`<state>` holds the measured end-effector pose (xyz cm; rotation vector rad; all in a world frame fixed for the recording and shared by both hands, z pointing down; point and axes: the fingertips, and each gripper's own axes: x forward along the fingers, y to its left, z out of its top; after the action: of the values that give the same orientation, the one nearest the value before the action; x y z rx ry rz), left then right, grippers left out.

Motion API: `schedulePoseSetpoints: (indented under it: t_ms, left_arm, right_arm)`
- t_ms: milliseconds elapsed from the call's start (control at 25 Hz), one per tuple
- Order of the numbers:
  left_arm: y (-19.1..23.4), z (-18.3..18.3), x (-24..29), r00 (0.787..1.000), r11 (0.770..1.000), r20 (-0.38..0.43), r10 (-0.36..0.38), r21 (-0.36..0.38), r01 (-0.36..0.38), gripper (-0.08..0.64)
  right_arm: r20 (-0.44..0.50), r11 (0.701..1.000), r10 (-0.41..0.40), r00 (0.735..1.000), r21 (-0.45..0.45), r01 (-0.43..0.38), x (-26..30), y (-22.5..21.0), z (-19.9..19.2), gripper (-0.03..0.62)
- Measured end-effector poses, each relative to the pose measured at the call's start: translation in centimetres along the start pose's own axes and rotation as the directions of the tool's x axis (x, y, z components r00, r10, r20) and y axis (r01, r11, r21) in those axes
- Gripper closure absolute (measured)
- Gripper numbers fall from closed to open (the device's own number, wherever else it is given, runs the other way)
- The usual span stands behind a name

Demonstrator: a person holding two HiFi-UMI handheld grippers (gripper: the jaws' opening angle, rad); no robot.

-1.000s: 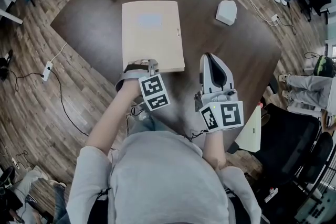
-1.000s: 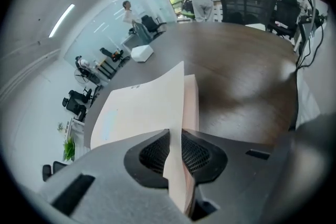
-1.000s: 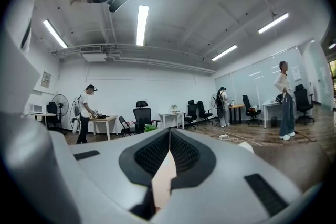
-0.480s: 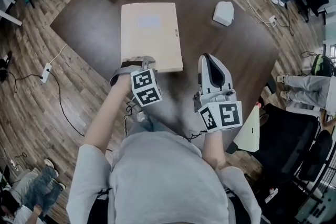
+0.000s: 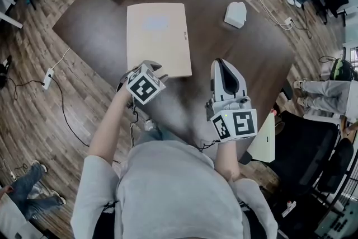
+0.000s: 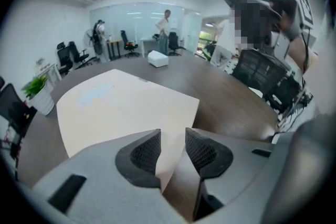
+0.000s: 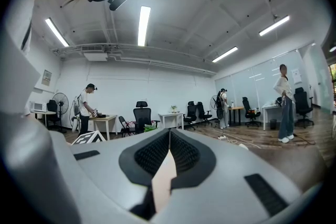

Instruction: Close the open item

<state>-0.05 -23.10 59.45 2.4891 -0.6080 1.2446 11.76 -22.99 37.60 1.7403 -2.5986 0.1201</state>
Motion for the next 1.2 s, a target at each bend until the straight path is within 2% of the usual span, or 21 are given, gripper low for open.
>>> schedulePoseSetpoints:
  t_ms: [80, 120, 160, 200, 280, 400, 480, 520, 600, 680, 760, 840, 1000, 1200]
  left_arm:
    - [1.2, 0.0, -0.1, 0.999, 0.995, 0.007, 0.052, -0.088, -0.051, 0.502]
    - [1.7, -0.1, 0.0, 0.997, 0.991, -0.003, 0.081, -0.107, -0.081, 0.54]
    - [1.9, -0.2, 0.1, 0.994, 0.989, -0.02, 0.104, -0.106, -0.106, 0.545]
    - [2.0, -0.2, 0.2, 0.991, 0.988, -0.045, 0.125, -0.085, -0.129, 0.545]
    - [1.8, -0.3, 0.6, 0.978, 0.985, -0.115, 0.174, 0.007, -0.175, 0.546]
    - [1.5, -0.3, 1.1, 0.94, 0.964, -0.235, 0.246, 0.165, -0.211, 0.551]
    - [1.5, -0.2, 1.4, 0.926, 0.957, -0.276, 0.257, 0.208, -0.204, 0.552]
    - [1.5, -0.2, 1.5, 0.93, 0.96, -0.272, 0.248, 0.2, -0.198, 0.552]
    - [1.5, -0.1, 1.1, 0.955, 0.974, -0.209, 0.212, 0.124, -0.189, 0.552]
    - [1.6, 0.0, 0.4, 0.978, 0.983, -0.097, 0.183, 0.007, -0.184, 0.552]
    - [1.9, 0.3, -0.8, 0.981, 0.977, 0.017, 0.193, -0.093, -0.19, 0.552]
    - [2.2, 0.9, -2.3, 0.967, 0.964, 0.108, 0.233, -0.159, -0.214, 0.552]
    - [2.1, 2.0, -5.7, 0.922, 0.941, 0.257, 0.29, -0.254, -0.225, 0.551]
    - [1.5, 2.6, -10.3, 0.856, 0.915, 0.369, 0.361, -0.314, -0.251, 0.551]
  right_arm:
    - [0.0, 1.0, 0.001, 1.0, 0.001, -0.001, -0.1, 0.0, 0.0, 0.578]
    - [0.0, 1.0, 0.001, 1.0, 0.001, -0.001, -0.1, -0.1, 0.0, 0.578]
    - [0.0, 1.0, 0.001, 1.0, 0.001, -0.001, -0.1, -0.1, -0.1, 0.578]
    - [0.0, 1.0, 0.001, 1.0, 0.002, -0.001, -0.1, -0.1, -0.1, 0.578]
    - [0.002, 1.0, -0.002, 1.0, 0.004, 0.002, -0.2, -0.2, 0.0, 0.578]
    - [0.01, 1.0, -0.005, 1.0, 0.005, 0.005, -0.4, -0.2, 0.2, 0.578]
    - [0.015, 1.0, -0.004, 1.0, 0.004, 0.004, -0.5, 0.0, 0.2, 0.578]
    - [0.016, 1.0, -0.002, 1.0, 0.004, 0.002, -0.5, 0.1, 0.3, 0.578]
    - [0.017, 1.0, 0.002, 1.0, 0.001, -0.002, -0.8, 0.5, 0.4, 0.578]
    - [0.014, 1.0, 0.01, 1.0, -0.005, -0.01, -1.1, 0.9, 0.5, 0.578]
    - [0.008, 1.0, 0.019, 1.0, -0.012, -0.018, -1.3, 1.3, 0.5, 0.578]
    - [0.006, 1.0, 0.023, 1.0, -0.018, -0.023, -1.5, 1.5, 0.6, 0.578]
    - [0.008, 0.999, 0.032, 0.999, -0.03, -0.031, -1.7, 2.1, 1.0, 0.578]
    - [0.012, 0.998, 0.052, 0.999, -0.048, -0.052, -2.0, 3.5, 1.4, 0.578]
